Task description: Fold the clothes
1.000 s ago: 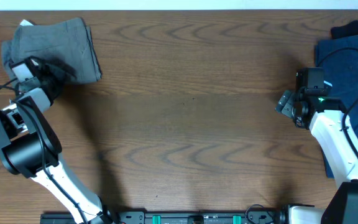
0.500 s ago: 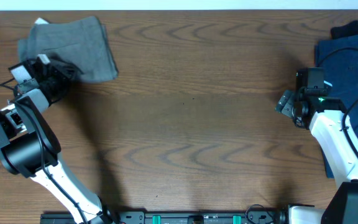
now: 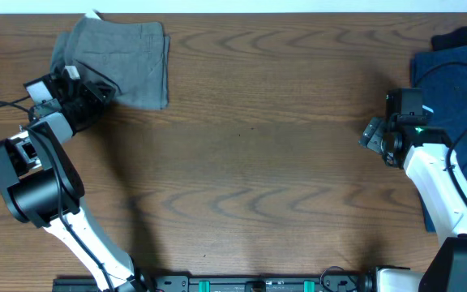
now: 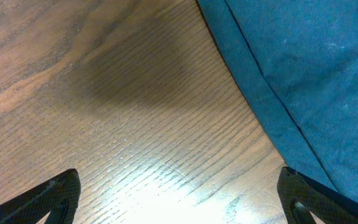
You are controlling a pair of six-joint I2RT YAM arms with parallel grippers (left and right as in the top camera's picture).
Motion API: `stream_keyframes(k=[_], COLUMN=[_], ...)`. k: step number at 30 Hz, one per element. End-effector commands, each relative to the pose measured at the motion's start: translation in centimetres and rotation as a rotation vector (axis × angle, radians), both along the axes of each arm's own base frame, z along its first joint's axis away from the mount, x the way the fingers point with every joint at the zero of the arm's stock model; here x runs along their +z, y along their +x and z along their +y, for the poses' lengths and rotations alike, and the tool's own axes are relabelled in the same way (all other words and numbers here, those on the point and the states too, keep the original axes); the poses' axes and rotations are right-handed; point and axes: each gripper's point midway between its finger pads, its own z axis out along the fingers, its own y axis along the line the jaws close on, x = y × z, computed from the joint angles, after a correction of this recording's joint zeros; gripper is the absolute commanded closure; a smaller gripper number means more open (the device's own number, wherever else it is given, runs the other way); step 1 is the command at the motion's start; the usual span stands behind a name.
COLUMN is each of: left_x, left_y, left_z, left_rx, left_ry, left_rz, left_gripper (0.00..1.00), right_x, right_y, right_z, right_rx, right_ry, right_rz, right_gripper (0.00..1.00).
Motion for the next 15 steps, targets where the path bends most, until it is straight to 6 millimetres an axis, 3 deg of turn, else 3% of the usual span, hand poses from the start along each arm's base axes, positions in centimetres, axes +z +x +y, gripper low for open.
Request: stream_keyframes(k=[1,9,15], left_x=[-0.8,-0.2,0.2], left_y=[0.9,2.6,3.5], left_z=[2.2,3.2,2.1], left_rx=[0.075,0.183,0.202], left_ry=[0.114,0.188,0.189], left_rz=[0.010,-0.017,-0.032], left_gripper=[0.94,0.94,0.94], right_x=[0.7,0.7,0.7], right_y=[0.4,0.4,0.4], right_z=[-0.3,-0.3,-0.3], right_rx=[-0.001,-0.001,-0.001], right_ry=[-0.019,-0.019,-0.019], right_rz=[-0.018,-0.018,-0.018], right_gripper=[0.01,0.01,0.01])
